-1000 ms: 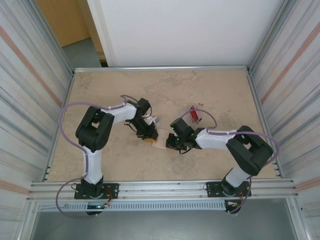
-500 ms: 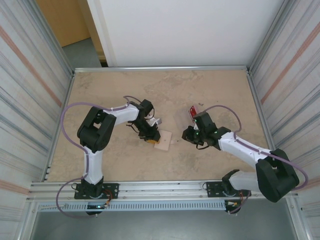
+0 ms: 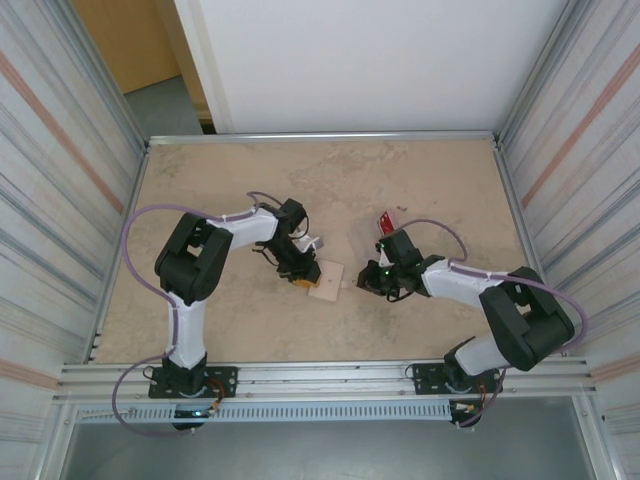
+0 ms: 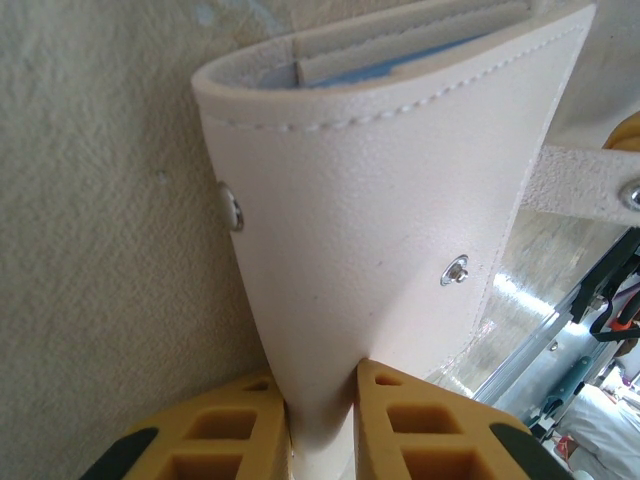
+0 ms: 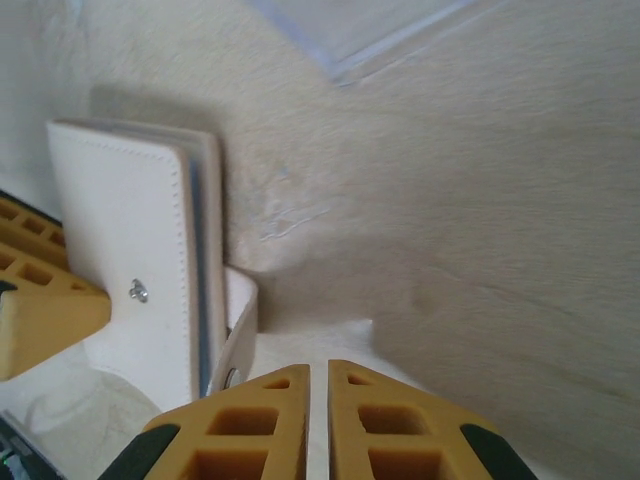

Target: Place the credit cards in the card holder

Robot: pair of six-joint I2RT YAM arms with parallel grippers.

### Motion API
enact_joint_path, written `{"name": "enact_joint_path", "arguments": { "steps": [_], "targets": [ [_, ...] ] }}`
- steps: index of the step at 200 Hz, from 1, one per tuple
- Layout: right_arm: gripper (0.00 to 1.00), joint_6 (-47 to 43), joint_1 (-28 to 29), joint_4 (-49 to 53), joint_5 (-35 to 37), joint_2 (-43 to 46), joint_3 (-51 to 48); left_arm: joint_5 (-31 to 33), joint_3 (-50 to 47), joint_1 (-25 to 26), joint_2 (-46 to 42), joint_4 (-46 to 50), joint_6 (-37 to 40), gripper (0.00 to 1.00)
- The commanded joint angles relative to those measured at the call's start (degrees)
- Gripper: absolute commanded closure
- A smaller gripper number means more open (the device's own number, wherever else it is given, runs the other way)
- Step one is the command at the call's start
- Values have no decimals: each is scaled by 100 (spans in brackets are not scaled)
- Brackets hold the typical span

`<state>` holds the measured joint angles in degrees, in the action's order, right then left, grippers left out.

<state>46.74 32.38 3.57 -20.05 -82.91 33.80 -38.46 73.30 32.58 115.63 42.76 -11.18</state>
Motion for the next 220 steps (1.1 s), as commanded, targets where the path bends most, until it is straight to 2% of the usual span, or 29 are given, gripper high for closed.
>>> {"name": "enact_joint_path", "arguments": {
  "steps": [1, 85, 119, 198, 220],
  "targets": [
    [88, -273, 166, -259, -240, -190, 307, 190, -18, 98, 327, 39, 112, 80],
    [86, -411, 338, -532, -372, -632, 606, 179, -26, 92, 335, 30, 116, 80],
    [81, -444, 411, -560, -552, -875, 807, 181, -35, 99, 314, 23, 125, 80],
    [80, -500, 498, -193, -448, -1231, 1169, 177, -43, 86, 328, 21, 134, 80],
    [79, -584, 576, 224, -236, -1313, 1365, 173, -35, 90, 339, 21, 132, 80]
  ]
}}
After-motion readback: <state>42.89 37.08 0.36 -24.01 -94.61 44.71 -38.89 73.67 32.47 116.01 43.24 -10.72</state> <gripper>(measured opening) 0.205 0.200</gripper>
